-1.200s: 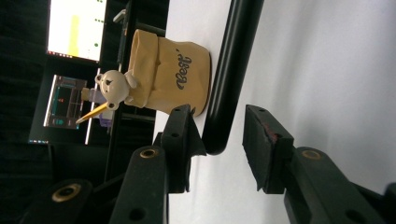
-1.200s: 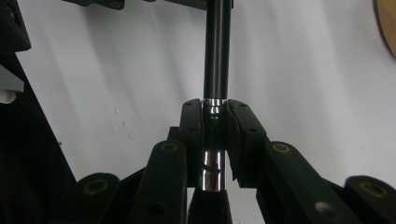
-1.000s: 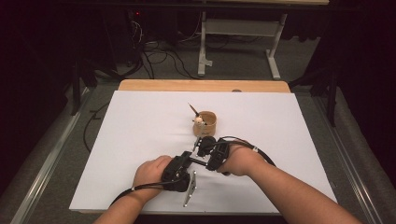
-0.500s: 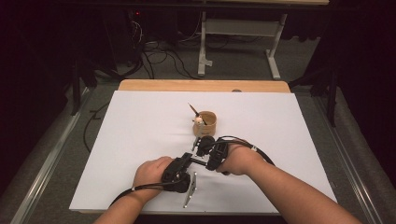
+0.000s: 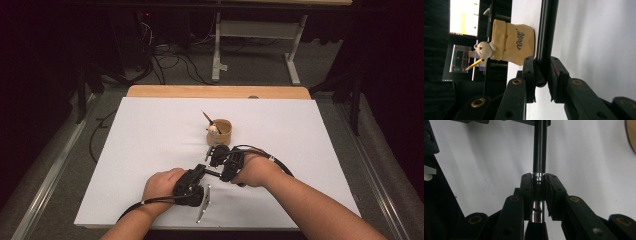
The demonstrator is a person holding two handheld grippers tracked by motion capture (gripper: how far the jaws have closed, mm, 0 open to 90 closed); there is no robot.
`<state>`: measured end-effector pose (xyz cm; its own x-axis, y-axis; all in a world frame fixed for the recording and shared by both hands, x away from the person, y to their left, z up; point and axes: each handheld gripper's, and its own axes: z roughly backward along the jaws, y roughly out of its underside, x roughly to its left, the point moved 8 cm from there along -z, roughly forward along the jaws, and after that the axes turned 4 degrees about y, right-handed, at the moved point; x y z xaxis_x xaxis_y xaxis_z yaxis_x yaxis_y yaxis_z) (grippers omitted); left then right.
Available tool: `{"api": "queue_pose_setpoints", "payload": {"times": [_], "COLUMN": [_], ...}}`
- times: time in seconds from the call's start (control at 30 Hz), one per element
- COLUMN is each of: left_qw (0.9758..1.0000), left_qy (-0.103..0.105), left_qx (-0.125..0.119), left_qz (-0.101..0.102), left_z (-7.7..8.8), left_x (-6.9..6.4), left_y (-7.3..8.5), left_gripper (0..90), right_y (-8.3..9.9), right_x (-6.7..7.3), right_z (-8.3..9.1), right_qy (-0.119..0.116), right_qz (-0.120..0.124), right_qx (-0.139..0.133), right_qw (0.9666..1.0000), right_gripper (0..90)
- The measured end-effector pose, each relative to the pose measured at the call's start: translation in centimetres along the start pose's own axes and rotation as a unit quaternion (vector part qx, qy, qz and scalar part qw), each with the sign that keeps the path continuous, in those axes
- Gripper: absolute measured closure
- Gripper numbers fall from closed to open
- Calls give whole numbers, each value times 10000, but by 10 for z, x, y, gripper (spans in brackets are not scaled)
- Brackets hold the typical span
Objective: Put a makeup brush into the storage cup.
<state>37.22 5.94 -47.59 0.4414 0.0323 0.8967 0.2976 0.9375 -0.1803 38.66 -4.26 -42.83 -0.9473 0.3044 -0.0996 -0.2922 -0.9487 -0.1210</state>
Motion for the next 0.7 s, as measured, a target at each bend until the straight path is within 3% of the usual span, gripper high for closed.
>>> {"api": "queue_pose_setpoints", "payload": {"times": [0.7], "left_qw": [10000], "left_qy": [66], "left_qx": [29], "left_qz": [34], "left_z": [-1], "left_x": [0], "left_y": [2], "left_gripper": [785], "right_y": [0], "right_x": [-4], "right_z": [4], "right_qy": [87], "right_qz": [-10], "right_qx": [-25], "right_qw": [10000], "right_gripper": [737]}}
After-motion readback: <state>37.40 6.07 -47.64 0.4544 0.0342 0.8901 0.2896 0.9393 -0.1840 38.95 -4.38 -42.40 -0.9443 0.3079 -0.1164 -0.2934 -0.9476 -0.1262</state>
